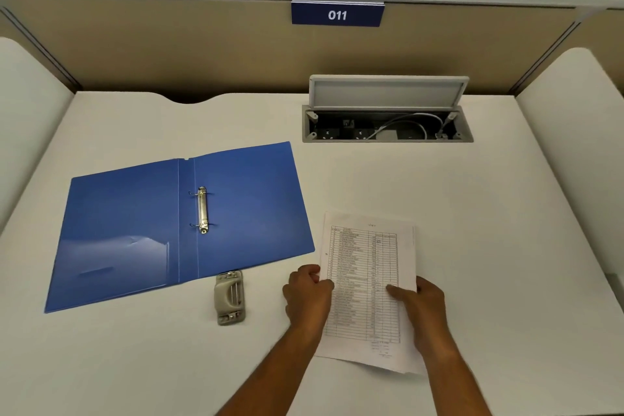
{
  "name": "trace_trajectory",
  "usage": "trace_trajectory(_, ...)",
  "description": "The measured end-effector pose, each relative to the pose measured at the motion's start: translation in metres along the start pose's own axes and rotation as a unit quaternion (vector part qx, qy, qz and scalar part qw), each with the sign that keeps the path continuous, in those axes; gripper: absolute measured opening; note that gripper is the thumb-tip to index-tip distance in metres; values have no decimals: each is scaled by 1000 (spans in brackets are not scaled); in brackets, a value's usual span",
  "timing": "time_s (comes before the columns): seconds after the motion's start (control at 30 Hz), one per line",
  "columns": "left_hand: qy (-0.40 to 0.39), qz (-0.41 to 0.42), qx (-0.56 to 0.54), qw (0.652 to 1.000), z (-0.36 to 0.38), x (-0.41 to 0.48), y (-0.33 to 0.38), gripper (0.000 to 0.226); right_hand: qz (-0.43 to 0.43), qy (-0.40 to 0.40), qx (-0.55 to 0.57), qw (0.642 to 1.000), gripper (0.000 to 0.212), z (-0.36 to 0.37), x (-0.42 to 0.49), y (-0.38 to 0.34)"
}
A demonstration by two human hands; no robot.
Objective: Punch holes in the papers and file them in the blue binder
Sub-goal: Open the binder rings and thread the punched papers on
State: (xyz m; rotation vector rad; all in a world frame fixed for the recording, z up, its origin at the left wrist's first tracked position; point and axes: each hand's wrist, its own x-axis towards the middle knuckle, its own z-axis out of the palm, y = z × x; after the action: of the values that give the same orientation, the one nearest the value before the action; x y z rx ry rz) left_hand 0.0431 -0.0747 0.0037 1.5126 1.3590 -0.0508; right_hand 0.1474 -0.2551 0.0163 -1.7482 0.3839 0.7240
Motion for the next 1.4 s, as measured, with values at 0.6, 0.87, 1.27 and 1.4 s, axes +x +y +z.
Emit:
trace_trajectory(0.6,-204,59,-271,939,-77,-14,23,28,-85,-164,31,982,49,1,-35,-56)
trace_trajectory(0.87,-192,161,-233,940,-143,-14,54,40,-142,-198,13,970,56,57,-53,-91)
trace_trajectory(1.27,-140,186,-206,951,-174,55,75,42,-249,-148,-66,955,39,158,-37,-151)
trace_trajectory(1.4,-209,151,-188,948,-132,45,59,28,-184,-67,-46,980,46,83,-22,-130)
